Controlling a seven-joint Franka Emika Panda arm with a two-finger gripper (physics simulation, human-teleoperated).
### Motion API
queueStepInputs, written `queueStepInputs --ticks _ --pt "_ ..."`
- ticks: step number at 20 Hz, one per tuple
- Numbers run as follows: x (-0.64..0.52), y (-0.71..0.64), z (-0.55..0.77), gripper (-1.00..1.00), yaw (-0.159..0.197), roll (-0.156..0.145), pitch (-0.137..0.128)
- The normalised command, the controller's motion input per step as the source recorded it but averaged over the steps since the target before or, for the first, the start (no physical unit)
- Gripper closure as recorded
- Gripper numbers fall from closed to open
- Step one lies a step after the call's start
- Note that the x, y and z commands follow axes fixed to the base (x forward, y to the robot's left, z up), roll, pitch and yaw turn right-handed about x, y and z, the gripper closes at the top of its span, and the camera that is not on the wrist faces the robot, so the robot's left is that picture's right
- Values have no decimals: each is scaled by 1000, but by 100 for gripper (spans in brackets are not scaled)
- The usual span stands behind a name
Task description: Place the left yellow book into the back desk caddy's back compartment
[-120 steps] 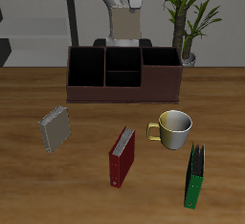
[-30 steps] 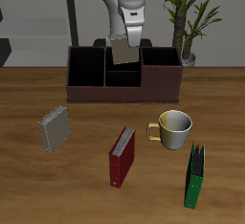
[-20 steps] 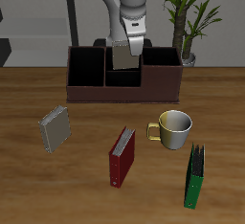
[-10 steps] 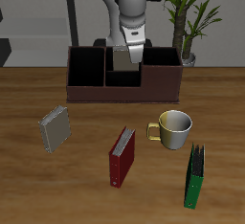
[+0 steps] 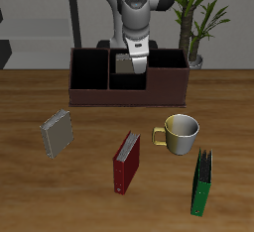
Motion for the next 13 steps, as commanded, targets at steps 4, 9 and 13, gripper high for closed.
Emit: queueStepInputs --ticks 4,9,13 --pt "-11 22 64 -100 -19 7 10" --pt "37 33 124 -100 -26 12 -8" --pt "53 3 155 -100 -51 16 -18"
